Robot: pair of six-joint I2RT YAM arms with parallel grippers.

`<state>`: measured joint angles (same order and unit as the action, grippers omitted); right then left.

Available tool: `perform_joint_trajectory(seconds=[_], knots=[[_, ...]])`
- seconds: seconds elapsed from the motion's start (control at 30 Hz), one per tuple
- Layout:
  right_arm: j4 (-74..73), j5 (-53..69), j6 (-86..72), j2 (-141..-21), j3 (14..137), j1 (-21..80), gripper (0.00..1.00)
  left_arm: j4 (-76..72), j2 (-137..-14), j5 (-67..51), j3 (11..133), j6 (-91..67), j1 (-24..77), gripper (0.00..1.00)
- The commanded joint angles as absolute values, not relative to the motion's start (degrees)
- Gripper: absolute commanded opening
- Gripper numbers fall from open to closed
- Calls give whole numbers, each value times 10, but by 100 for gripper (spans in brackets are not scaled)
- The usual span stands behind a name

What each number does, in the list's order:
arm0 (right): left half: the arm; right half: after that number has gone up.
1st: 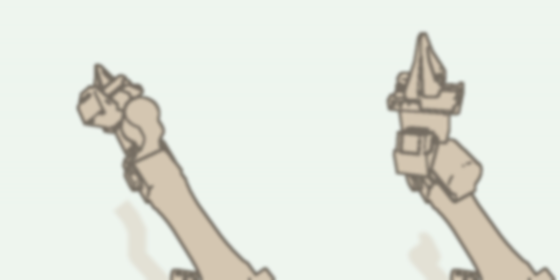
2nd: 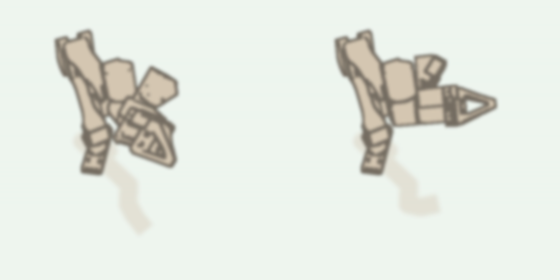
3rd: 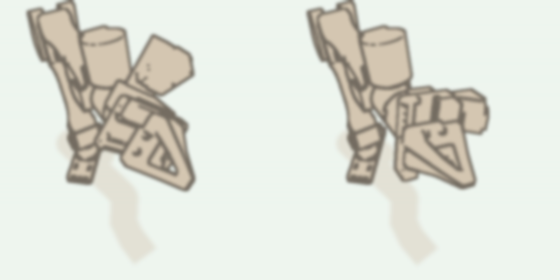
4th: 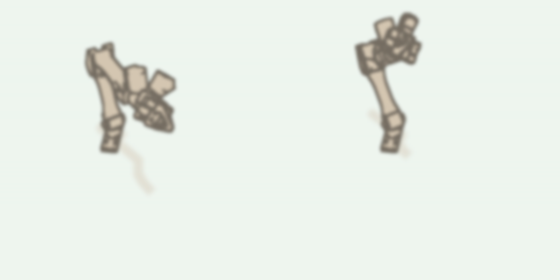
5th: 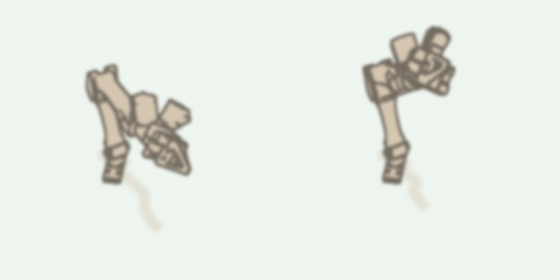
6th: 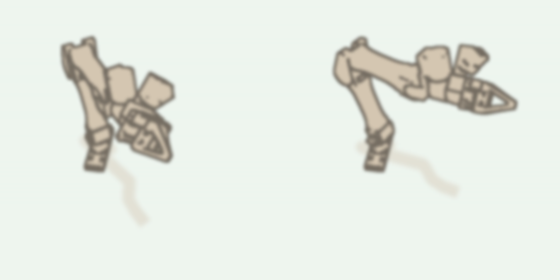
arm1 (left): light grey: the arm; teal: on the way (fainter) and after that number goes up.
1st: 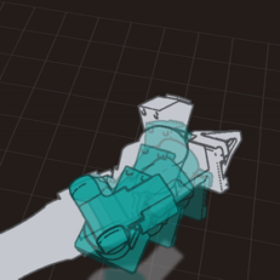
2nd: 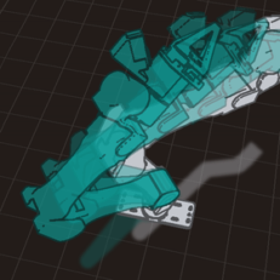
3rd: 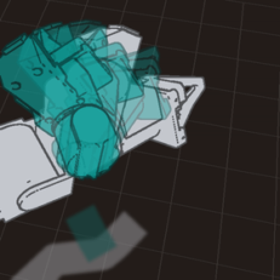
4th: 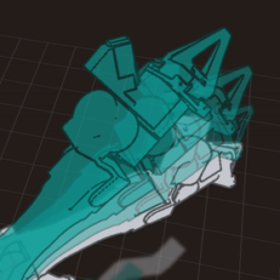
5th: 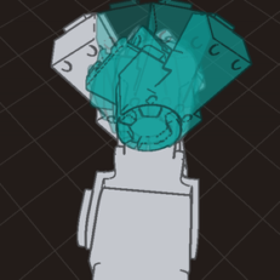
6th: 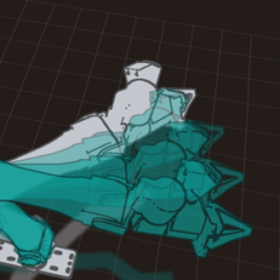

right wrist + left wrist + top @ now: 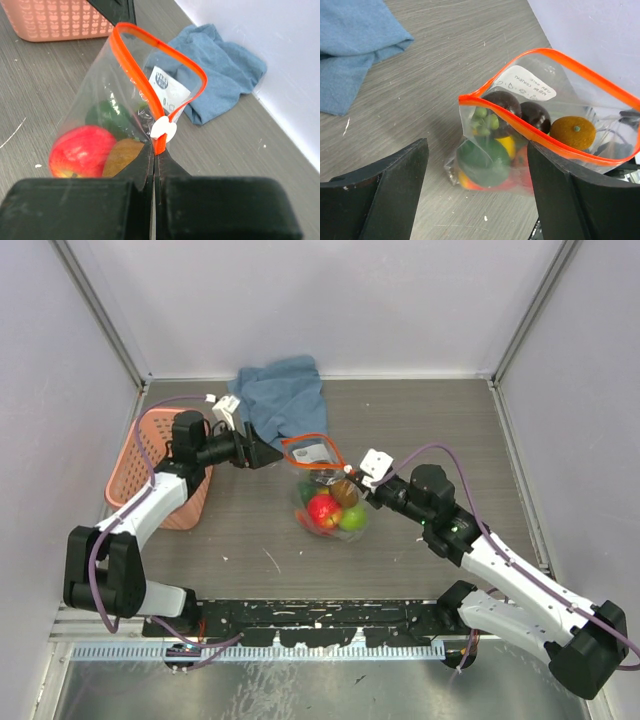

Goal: Place the food in the zip-top bag and seal the zipper
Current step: Adjust the zipper food storage bag at the center of the board.

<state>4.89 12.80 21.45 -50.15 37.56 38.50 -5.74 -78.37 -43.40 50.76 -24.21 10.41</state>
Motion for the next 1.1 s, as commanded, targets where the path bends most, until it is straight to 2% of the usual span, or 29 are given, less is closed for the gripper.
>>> perform_joint_trajectory(seconds=[0.0, 0.3, 0.67, 0.93, 1.07], knots=[[56, 156, 274, -499, 434, 384, 1, -148, -786, -495, 504, -209, 99, 80], [8, 205, 326, -488, 453, 384, 1, -193, -813, -572, 474, -117, 92, 83], [-26, 222, 340, -477, 468, 384, 1, -238, -828, -633, 458, -104, 91, 85], [-35, 235, 342, -474, 465, 384, 1, -296, -867, -640, 466, -144, 91, 83], [-39, 221, 337, -472, 461, 384, 1, -261, -814, -607, 455, -130, 91, 83]])
